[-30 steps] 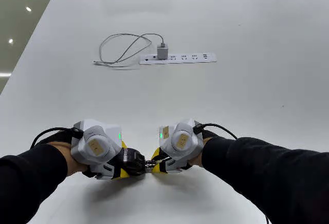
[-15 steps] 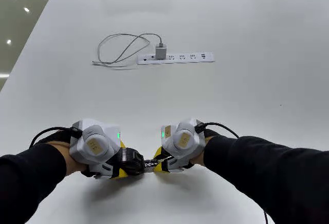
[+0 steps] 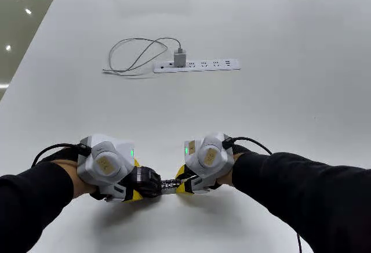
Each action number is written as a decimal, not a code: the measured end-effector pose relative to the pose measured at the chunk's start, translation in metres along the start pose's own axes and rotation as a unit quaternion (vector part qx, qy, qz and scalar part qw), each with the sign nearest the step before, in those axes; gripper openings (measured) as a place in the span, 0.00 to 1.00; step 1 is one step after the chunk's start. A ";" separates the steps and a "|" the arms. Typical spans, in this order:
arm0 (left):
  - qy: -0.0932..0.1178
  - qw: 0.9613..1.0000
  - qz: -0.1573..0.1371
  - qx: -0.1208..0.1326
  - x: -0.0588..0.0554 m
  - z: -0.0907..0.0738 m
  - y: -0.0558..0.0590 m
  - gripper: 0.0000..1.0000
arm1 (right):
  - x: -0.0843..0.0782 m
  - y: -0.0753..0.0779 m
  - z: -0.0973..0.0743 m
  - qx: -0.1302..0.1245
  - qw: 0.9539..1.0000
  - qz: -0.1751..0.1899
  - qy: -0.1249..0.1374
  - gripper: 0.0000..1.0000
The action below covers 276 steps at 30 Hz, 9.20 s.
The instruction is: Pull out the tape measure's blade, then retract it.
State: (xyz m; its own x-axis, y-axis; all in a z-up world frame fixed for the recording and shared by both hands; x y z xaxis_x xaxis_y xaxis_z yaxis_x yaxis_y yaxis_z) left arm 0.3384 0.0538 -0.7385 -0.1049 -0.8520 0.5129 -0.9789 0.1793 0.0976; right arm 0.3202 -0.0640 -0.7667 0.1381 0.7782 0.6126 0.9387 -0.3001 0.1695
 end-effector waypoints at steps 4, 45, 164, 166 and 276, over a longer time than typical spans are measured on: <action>0.000 1.000 0.000 0.000 0.000 0.000 0.000 0.34 | -0.001 0.000 -0.001 0.000 1.000 0.000 0.000 0.10; -0.003 1.000 0.002 0.001 -0.001 0.001 0.000 0.33 | -0.020 0.003 -0.015 -0.006 1.000 0.015 -0.007 0.09; -0.003 1.000 0.008 0.001 0.000 0.002 0.001 0.34 | -0.073 0.014 -0.055 -0.020 0.999 0.038 -0.025 0.09; -0.003 1.000 0.008 0.001 0.000 0.002 0.001 0.34 | -0.074 0.015 -0.056 -0.020 0.999 0.039 -0.026 0.09; -0.001 1.000 0.007 0.002 -0.001 0.003 0.002 0.34 | -0.119 0.021 -0.094 -0.043 0.996 0.062 -0.049 0.09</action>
State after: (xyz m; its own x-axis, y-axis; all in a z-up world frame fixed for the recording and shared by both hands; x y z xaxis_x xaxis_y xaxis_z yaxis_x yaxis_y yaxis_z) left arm 0.3364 0.0533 -0.7419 -0.1197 -0.8504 0.5123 -0.9781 0.1894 0.0858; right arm 0.2933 -0.2150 -0.7639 0.2853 0.7813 0.5551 0.8824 -0.4402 0.1660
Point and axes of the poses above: the centre of the closed fingertips' face, and the gripper's own axes: z roughly forward along the fingers, y roughly to its right, x roughly out of its top, the point moved 5 cm from there along -z, roughly backward along the fingers, and after that the axes turned 13 degrees about -x, right-handed, at the moved point
